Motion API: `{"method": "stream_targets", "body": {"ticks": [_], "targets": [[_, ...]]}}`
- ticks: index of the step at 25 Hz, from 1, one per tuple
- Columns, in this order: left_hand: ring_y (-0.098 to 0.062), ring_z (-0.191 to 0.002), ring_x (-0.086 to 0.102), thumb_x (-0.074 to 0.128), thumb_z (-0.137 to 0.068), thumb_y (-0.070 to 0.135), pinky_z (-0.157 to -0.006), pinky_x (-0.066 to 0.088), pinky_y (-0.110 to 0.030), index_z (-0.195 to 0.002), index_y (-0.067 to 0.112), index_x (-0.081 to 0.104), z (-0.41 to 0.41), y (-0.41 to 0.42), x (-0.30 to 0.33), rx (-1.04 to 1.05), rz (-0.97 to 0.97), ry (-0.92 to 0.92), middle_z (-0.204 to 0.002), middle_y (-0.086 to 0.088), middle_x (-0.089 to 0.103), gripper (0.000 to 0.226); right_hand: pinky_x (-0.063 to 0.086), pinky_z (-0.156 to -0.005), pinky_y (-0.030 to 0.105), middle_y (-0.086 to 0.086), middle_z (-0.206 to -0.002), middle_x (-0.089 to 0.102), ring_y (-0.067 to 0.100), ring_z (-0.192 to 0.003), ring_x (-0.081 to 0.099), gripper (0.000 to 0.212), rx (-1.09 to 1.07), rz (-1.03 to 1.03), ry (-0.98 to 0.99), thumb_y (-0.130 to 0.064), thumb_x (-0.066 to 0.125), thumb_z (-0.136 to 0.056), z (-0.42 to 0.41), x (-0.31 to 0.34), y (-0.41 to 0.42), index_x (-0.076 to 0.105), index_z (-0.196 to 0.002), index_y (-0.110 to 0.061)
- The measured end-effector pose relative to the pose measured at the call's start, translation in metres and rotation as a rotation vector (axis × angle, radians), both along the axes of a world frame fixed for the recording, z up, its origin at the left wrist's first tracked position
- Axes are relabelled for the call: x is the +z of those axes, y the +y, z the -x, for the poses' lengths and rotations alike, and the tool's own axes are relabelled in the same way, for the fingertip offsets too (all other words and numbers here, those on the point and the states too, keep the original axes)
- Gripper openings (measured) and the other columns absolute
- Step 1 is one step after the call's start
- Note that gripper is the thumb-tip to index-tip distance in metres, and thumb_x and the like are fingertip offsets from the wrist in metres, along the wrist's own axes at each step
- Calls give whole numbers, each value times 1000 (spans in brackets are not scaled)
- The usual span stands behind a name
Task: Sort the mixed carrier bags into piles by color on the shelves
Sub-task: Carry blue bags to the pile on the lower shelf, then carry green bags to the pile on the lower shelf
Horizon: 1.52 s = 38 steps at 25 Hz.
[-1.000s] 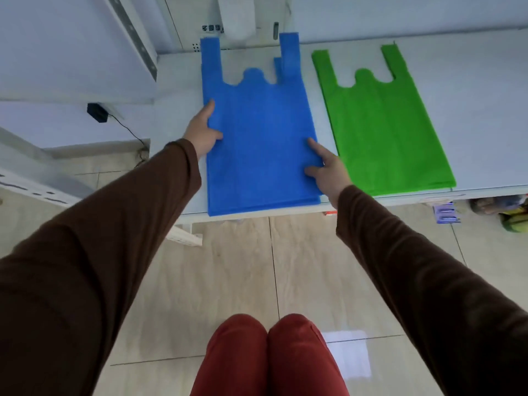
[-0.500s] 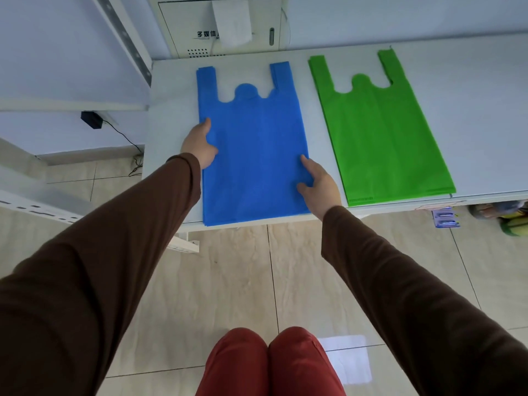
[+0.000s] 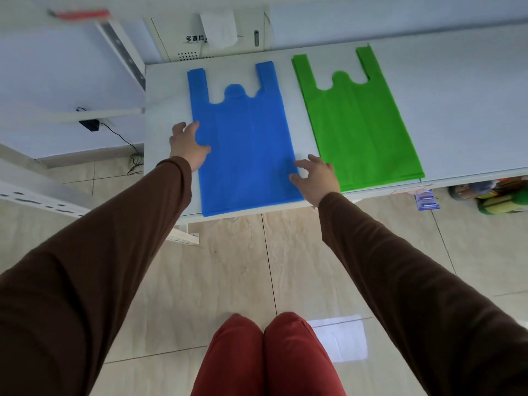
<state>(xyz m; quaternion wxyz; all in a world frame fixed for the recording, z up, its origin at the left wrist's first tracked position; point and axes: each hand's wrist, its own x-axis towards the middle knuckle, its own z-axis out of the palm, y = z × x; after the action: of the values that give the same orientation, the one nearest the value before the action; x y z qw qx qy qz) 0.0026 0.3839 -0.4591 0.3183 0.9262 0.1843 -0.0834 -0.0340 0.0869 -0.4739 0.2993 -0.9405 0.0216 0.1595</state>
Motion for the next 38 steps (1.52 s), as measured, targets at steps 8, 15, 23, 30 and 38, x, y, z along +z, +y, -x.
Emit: {"method": "stream_targets", "body": {"ticks": [8, 15, 23, 30, 38], "targets": [[-29, -140, 31, 55, -94, 22, -115, 24, -35, -142, 14, 46, 124, -108, 177, -472, -95, 41, -151, -8, 40, 50, 37, -108, 42, 6, -141, 51, 32, -127, 47, 37, 24, 132, -9, -28, 58, -88, 101, 178, -79, 61, -125, -24], [-25, -135, 37, 52, -96, 27, -110, 32, -37, -145, 20, 41, 171, -231, 331, -692, -134, -124, -147, -4, 44, 51, 43, -99, 43, 3, -134, 58, 32, -118, 50, 35, 15, 95, -281, -25, 59, -89, 159, 323, -180, 64, -123, -24], [-25, -129, 43, 55, -95, 28, -110, 32, -37, -141, 19, 46, 146, -356, 419, -636, -215, -385, -143, -3, 49, 48, 45, -95, 45, 1, -132, 59, 30, -115, 52, 36, 58, 91, -529, -26, 55, -90, 118, 417, -332, 61, -125, -24], [-31, -123, 49, 59, -92, 31, -105, 39, -45, -137, 15, 47, 61, -393, 446, -486, -239, -376, -135, -12, 53, 50, 44, -93, 35, 8, -122, 64, 30, -109, 55, 36, 32, 14, -555, -21, 59, -88, 26, 446, -385, 63, -123, -18], [-28, -127, 48, 61, -91, 30, -110, 37, -42, -136, 18, 47, -45, -415, 438, -413, -200, -297, -140, -9, 50, 49, 49, -88, 37, 10, -115, 66, 32, -103, 61, 38, -153, 91, -417, -17, 58, -85, -85, 437, -395, 57, -122, -13]]}}
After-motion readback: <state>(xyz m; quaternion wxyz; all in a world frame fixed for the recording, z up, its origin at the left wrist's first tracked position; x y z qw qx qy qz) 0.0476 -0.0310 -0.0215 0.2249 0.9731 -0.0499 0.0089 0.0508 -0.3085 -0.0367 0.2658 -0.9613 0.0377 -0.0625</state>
